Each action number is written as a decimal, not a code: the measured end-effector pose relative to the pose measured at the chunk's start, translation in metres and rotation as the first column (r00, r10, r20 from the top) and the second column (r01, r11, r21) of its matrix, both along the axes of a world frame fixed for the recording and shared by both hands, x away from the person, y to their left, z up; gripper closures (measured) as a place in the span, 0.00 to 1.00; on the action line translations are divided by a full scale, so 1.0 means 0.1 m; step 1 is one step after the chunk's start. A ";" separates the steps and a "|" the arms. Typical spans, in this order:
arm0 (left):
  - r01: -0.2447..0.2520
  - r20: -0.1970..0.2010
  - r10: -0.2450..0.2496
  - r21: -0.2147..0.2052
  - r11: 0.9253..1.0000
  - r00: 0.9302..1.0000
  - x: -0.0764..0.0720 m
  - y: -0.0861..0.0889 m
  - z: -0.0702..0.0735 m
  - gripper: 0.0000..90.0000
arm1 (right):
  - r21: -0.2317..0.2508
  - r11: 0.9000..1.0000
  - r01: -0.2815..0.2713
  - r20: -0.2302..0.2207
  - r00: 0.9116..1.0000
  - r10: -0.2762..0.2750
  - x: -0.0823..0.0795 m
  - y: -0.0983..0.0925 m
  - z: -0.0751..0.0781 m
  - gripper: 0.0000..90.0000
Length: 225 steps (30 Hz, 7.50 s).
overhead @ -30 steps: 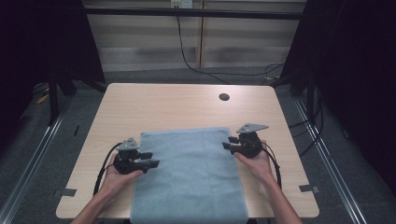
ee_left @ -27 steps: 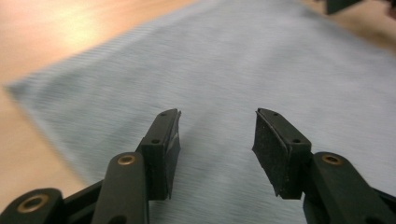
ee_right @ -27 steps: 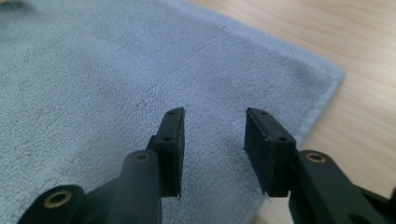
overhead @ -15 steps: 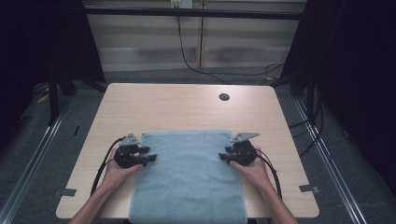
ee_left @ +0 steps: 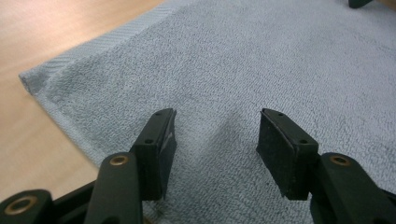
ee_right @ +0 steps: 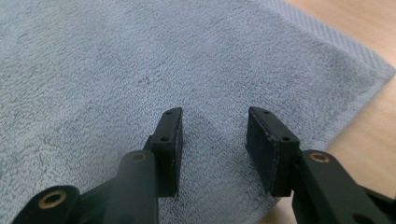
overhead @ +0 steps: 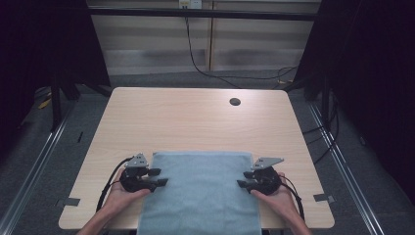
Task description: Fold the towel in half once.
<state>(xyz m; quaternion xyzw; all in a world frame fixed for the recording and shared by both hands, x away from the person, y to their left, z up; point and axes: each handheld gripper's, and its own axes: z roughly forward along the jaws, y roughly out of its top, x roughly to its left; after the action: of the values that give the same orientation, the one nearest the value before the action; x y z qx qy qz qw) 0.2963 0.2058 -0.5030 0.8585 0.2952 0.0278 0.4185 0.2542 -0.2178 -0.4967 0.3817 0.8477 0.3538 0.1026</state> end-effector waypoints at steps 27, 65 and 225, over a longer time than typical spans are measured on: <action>-0.110 0.037 0.108 0.056 0.992 0.993 0.54 0.14 -0.01 0.36 | -0.028 0.996 0.090 0.074 0.993 -0.087 0.57 -0.05 -0.07 0.55; -0.120 0.200 0.182 -0.290 0.950 0.963 1.28 0.10 1.58 0.95 | 0.321 0.935 0.150 0.270 0.932 -0.242 1.35 -0.28 1.67 0.97; -0.041 0.021 0.042 -0.039 0.998 0.999 0.39 -0.09 -0.01 0.68 | 0.078 0.995 0.059 0.019 0.998 -0.061 0.39 0.02 0.02 0.55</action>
<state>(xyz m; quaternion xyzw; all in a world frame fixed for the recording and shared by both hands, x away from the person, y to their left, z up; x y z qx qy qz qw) 0.3352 0.1970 -0.5044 0.8436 0.3088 0.0401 0.4376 0.2931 -0.2158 -0.4946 0.4068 0.8204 0.3871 0.1074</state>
